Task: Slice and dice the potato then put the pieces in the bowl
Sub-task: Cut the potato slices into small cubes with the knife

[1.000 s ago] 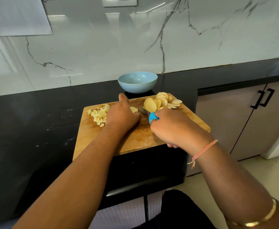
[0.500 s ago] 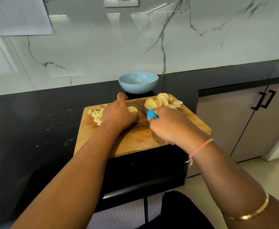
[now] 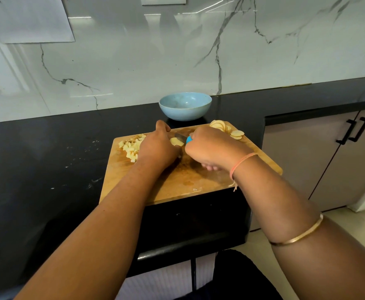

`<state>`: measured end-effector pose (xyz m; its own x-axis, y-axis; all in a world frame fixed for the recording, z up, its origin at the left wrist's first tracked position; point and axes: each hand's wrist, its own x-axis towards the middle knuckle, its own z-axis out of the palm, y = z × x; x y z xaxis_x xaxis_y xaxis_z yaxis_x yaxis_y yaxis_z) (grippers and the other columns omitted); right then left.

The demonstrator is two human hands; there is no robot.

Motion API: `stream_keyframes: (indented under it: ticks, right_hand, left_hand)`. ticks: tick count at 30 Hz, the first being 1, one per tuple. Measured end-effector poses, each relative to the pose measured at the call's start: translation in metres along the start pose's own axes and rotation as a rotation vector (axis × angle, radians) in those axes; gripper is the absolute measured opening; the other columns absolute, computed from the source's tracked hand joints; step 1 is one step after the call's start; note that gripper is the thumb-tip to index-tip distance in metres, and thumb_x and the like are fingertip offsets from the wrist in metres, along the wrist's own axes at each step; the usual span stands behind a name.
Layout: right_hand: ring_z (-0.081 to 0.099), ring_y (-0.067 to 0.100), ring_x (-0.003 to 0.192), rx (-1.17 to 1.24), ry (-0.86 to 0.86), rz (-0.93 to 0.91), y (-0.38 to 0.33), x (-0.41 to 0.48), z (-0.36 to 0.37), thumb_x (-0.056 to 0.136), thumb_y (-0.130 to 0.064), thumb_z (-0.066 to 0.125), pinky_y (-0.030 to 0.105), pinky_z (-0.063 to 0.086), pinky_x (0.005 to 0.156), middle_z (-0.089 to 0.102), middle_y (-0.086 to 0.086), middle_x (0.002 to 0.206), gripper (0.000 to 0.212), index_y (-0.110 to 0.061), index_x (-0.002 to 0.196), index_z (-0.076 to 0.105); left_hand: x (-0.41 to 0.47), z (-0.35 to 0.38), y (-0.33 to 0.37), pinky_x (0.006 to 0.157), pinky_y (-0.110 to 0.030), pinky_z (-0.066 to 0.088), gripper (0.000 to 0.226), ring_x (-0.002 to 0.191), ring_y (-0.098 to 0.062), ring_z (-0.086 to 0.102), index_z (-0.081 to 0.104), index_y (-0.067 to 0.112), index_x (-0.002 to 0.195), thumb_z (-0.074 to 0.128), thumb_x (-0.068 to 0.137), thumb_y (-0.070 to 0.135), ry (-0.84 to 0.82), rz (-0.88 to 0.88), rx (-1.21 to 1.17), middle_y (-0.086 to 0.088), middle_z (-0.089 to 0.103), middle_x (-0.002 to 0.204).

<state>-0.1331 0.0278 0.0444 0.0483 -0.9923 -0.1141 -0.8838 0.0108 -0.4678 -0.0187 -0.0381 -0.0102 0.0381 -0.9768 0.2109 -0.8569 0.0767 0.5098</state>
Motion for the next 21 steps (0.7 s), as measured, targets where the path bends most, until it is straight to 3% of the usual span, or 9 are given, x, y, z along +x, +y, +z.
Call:
stream_keyframes:
  ticks: [2, 3, 7, 13, 18, 21]
  right_hand:
    - [0.044, 0.015, 0.043, 0.01, -0.021, 0.024, 0.001, -0.004, -0.005, 0.092, -0.014, 0.04, 0.022, 0.036, 0.045, 0.051, 0.007, 0.055, 0.02, -0.002, 0.1, 0.054]
    - [0.045, 0.015, 0.043, 0.015, -0.027, 0.027, 0.002, -0.008, -0.006, 0.093, -0.014, 0.04, 0.021, 0.036, 0.044, 0.052, 0.008, 0.056, 0.018, -0.002, 0.098, 0.053]
    - [0.049, 0.012, 0.043, -0.019, -0.038, -0.024, 0.016, -0.028, -0.001, 0.092, -0.016, 0.041, 0.023, 0.04, 0.043, 0.056, 0.004, 0.068, 0.043, -0.015, 0.135, 0.044]
    - [0.049, 0.011, 0.06, 0.004, 0.006, -0.08, 0.033, -0.052, 0.0, 0.095, -0.024, 0.042, 0.024, 0.041, 0.052, 0.053, -0.001, 0.081, 0.04, -0.021, 0.134, 0.047]
    - [0.05, 0.013, 0.058, 0.048, 0.096, -0.105, 0.023, -0.035, -0.005, 0.094, -0.022, 0.042, 0.025, 0.041, 0.052, 0.055, 0.0, 0.078, 0.039, -0.02, 0.131, 0.05]
    - [0.052, 0.013, 0.051, 0.049, 0.078, -0.079, 0.012, -0.017, 0.001, 0.092, -0.019, 0.04, 0.025, 0.044, 0.052, 0.054, 0.003, 0.07, 0.042, -0.016, 0.132, 0.05]
  left_hand:
    - [-0.001, 0.0, 0.001, 0.051, -0.018, 0.035, 0.048, 0.078, -0.013, 0.053, 0.039, 0.016, 0.124, 0.067, 0.085, 0.019, 0.002, -0.008, 0.012, -0.003, 0.063, 0.104]
    - [-0.001, 0.0, 0.002, 0.052, -0.018, 0.036, 0.047, 0.078, -0.013, 0.053, 0.039, 0.016, 0.124, 0.067, 0.086, 0.019, 0.003, -0.016, 0.018, -0.004, 0.063, 0.104]
    - [-0.001, -0.001, 0.005, 0.065, -0.023, 0.044, 0.049, 0.083, -0.012, 0.053, 0.039, 0.013, 0.127, 0.066, 0.087, 0.017, 0.005, -0.031, 0.042, -0.004, 0.061, 0.11]
    - [-0.003, -0.001, 0.001, 0.067, -0.024, 0.046, 0.046, 0.085, -0.013, 0.054, 0.039, 0.015, 0.123, 0.066, 0.087, 0.019, -0.01, -0.021, 0.009, -0.003, 0.059, 0.105]
    - [-0.005, -0.003, 0.001, 0.063, -0.022, 0.043, 0.051, 0.083, -0.013, 0.054, 0.037, 0.015, 0.123, 0.07, 0.084, 0.022, -0.012, -0.036, -0.026, 0.001, 0.053, 0.095]
    - [-0.006, -0.003, 0.001, 0.052, -0.018, 0.038, 0.048, 0.073, -0.01, 0.052, 0.036, 0.015, 0.122, 0.068, 0.087, 0.022, -0.005, -0.027, -0.028, 0.0, 0.056, 0.092]
